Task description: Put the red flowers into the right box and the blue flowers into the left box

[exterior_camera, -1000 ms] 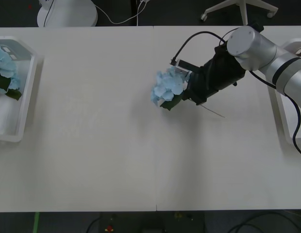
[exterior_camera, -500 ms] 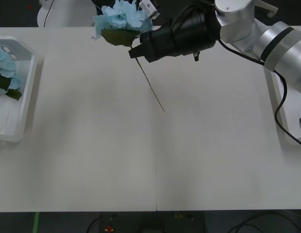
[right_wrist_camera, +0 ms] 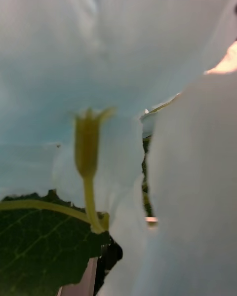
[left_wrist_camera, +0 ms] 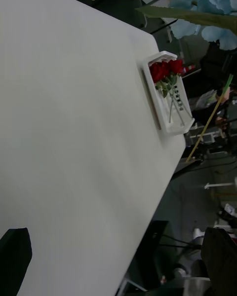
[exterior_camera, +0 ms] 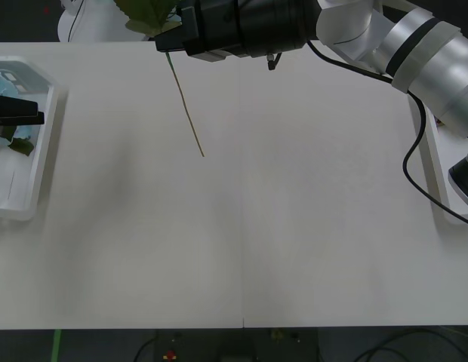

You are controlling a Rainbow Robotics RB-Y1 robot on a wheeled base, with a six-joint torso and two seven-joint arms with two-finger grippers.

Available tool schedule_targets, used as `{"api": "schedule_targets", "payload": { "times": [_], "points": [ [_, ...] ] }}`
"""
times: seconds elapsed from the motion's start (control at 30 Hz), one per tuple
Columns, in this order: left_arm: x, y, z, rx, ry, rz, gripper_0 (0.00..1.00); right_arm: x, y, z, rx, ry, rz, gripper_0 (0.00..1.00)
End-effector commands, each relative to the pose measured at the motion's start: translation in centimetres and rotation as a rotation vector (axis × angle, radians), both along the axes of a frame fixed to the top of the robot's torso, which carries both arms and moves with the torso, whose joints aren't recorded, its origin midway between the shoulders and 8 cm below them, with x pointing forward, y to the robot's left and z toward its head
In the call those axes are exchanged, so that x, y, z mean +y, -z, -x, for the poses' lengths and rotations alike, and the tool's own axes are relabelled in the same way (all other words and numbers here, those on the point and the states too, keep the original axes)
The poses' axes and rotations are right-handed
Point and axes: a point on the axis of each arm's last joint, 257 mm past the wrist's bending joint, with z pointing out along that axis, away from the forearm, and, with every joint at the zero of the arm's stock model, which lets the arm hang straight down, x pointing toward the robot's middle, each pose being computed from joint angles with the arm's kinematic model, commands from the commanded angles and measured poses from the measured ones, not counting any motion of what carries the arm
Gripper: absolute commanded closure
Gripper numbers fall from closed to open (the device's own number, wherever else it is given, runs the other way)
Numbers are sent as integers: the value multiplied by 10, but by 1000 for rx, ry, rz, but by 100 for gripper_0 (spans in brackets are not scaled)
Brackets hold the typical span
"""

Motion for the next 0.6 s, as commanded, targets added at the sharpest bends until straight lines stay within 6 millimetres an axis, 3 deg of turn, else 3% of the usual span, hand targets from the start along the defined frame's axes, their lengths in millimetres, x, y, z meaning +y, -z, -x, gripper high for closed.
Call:
{"api": "schedule_targets", "payload": {
  "times": [0.03,0.3,0.6],
  "points": [
    [-36,-22,3,9,62,109,0,29,-47,23,-44,-63,-57,100],
    [-102,-45,19,40,206,248,0,33,-47,26,-43,-72,-61,100],
    [-146,-46,30,43,301,322,0,38,-50,28,-44,-76,-72,100]
  ]
}}
